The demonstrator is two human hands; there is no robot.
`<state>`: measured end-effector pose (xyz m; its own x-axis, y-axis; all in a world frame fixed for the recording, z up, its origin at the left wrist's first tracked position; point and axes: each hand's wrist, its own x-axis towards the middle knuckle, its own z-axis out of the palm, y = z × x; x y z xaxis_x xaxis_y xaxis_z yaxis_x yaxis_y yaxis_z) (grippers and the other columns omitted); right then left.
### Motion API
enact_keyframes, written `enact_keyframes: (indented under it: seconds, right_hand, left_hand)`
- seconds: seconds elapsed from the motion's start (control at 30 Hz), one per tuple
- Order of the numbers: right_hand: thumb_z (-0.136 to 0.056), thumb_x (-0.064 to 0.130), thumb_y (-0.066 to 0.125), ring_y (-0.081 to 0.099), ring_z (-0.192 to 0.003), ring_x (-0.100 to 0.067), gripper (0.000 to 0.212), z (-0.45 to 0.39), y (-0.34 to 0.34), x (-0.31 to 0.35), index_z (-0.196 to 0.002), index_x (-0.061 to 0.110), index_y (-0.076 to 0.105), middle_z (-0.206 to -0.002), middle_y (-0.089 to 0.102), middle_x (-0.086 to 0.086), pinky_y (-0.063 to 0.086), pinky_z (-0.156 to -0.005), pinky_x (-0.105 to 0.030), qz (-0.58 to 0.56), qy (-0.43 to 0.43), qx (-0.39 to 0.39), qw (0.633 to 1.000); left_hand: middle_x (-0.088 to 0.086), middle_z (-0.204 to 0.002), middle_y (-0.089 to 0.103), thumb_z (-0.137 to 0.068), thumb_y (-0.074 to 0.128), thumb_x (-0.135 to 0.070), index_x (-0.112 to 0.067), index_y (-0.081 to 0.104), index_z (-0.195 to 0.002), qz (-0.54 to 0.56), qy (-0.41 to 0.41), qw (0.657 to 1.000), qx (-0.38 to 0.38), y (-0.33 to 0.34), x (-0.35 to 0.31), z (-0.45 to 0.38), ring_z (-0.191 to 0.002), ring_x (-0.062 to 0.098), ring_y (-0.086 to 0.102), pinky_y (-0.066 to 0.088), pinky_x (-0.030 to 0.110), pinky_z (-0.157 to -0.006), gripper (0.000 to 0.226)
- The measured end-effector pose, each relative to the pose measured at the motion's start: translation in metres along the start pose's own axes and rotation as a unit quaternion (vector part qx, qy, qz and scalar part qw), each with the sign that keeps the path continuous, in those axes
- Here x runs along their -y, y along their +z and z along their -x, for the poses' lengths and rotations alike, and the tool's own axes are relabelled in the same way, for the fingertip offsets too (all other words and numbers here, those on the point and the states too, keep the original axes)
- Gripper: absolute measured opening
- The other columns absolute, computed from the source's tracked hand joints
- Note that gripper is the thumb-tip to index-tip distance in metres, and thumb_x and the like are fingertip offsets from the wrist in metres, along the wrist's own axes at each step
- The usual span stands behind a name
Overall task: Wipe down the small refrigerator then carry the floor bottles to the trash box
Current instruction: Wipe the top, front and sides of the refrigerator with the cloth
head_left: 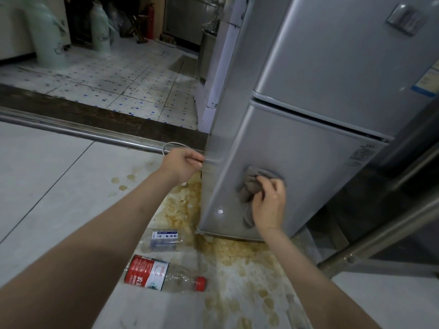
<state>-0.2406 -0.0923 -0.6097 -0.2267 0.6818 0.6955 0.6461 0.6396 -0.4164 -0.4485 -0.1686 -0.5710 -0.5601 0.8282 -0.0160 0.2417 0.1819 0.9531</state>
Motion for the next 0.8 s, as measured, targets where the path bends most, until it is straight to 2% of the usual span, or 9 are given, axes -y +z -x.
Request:
enact_keyframes:
  seconds: [0.07,0.13,0.27,0.4,0.53,0.67,0.8]
  right_hand:
    - [-0.071,-0.012,0.056,0.056,-0.085,-0.035,0.037,-0.019,-0.016,0.002,-0.103,0.003,0.068,-0.093,0.054,-0.019,0.044,-0.08,-0.033,-0.012,0.032,-0.044,0.998]
    - [-0.076,-0.008,0.055,0.055,-0.093,-0.032,0.037,-0.039,-0.031,0.007,-0.108,0.004,0.067,-0.101,0.053,-0.018,0.043,-0.085,-0.032,-0.028,0.059,-0.081,0.995]
    - [-0.079,-0.005,0.054,0.054,-0.1,-0.027,0.037,-0.058,-0.044,0.013,-0.113,0.006,0.065,-0.107,0.053,-0.016,0.037,-0.088,-0.021,-0.046,0.067,-0.117,0.99]
    - [-0.077,-0.005,0.055,0.054,-0.098,-0.033,0.037,-0.048,-0.034,0.013,-0.111,0.005,0.064,-0.105,0.053,-0.018,0.044,-0.087,-0.034,-0.036,0.063,-0.109,0.991]
    - [-0.071,-0.006,0.054,0.052,-0.099,-0.04,0.033,-0.039,-0.023,0.011,-0.101,0.004,0.062,-0.103,0.051,-0.021,0.046,-0.084,-0.045,-0.006,0.075,-0.081,0.994]
    - [-0.071,-0.009,0.055,0.052,-0.096,-0.039,0.03,-0.035,-0.025,0.009,-0.098,0.001,0.06,-0.1,0.049,-0.02,0.046,-0.08,-0.042,0.004,0.063,-0.054,0.997]
    - [-0.075,-0.008,0.055,0.053,-0.095,-0.031,0.032,-0.061,-0.045,0.013,-0.103,0.004,0.062,-0.102,0.05,-0.016,0.046,-0.084,-0.036,-0.037,0.06,-0.107,0.992]
  left_hand:
    - [0.0,-0.077,0.063,-0.084,0.065,-0.006,-0.01,0.07,-0.1,0.007,0.015,1.0,0.004,0.003,-0.008,0.0,-0.077,0.014,0.059,0.048,0.031,-0.096,0.017]
    - [0.002,-0.082,0.065,-0.083,0.067,-0.007,-0.01,0.07,-0.1,0.024,0.033,0.999,0.006,0.008,-0.017,-0.001,-0.085,0.016,0.061,0.049,0.032,-0.096,0.017]
    - [-0.006,-0.076,0.064,-0.08,0.072,-0.012,-0.013,0.069,-0.101,0.036,0.046,0.998,0.015,0.026,-0.033,-0.002,-0.077,0.007,0.061,0.048,0.024,-0.087,0.021]
    - [0.0,-0.085,0.065,-0.077,0.076,-0.018,-0.014,0.067,-0.099,0.056,0.038,0.998,-0.006,0.042,-0.039,-0.002,-0.085,0.013,0.062,0.049,0.029,-0.093,0.024]
    - [0.0,-0.082,0.066,-0.073,0.079,-0.028,-0.017,0.067,-0.091,0.07,0.034,0.996,-0.046,0.05,-0.041,-0.007,-0.087,0.017,0.065,0.052,0.034,-0.093,0.024]
    - [0.002,-0.081,0.068,-0.073,0.078,-0.03,-0.019,0.067,-0.086,0.06,0.037,0.996,-0.06,0.052,-0.041,-0.007,-0.088,0.02,0.067,0.052,0.038,-0.092,0.02]
    - [-0.002,-0.073,0.065,-0.073,0.078,-0.03,-0.023,0.065,-0.077,0.058,0.043,0.995,-0.063,0.05,-0.04,-0.009,-0.087,0.022,0.068,0.052,0.039,-0.092,0.015]
